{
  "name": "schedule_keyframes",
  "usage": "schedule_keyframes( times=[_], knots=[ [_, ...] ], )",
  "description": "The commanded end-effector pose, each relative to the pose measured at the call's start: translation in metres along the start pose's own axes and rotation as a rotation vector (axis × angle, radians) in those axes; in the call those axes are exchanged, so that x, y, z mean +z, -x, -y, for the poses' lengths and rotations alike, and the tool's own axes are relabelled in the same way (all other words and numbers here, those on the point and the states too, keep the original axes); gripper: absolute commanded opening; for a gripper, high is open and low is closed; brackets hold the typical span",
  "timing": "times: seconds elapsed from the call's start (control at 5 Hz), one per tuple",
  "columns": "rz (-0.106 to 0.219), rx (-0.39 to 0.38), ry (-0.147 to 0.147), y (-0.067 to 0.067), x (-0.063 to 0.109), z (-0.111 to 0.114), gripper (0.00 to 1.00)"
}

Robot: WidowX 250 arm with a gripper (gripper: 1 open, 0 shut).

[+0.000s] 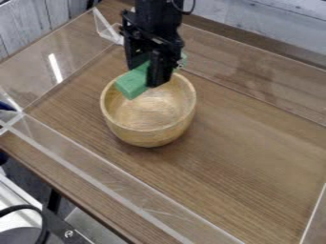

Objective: Put the green block in the brown bowl

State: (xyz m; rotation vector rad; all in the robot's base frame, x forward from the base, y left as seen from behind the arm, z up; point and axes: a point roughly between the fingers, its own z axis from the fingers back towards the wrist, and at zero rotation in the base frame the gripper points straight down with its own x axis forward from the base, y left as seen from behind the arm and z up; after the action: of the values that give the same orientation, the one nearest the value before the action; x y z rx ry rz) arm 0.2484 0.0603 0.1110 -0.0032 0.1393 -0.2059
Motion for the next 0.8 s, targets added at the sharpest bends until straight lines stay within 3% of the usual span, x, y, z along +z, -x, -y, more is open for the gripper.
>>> schedule_keyframes(
  times=[0.0,0.6],
  knots=[
    [0.03,0.008,-0.014,-0.001,0.002,-0.005,0.0],
    [0.012,-0.008,0.014,0.001,-0.017,-0.001,0.0]
  ],
)
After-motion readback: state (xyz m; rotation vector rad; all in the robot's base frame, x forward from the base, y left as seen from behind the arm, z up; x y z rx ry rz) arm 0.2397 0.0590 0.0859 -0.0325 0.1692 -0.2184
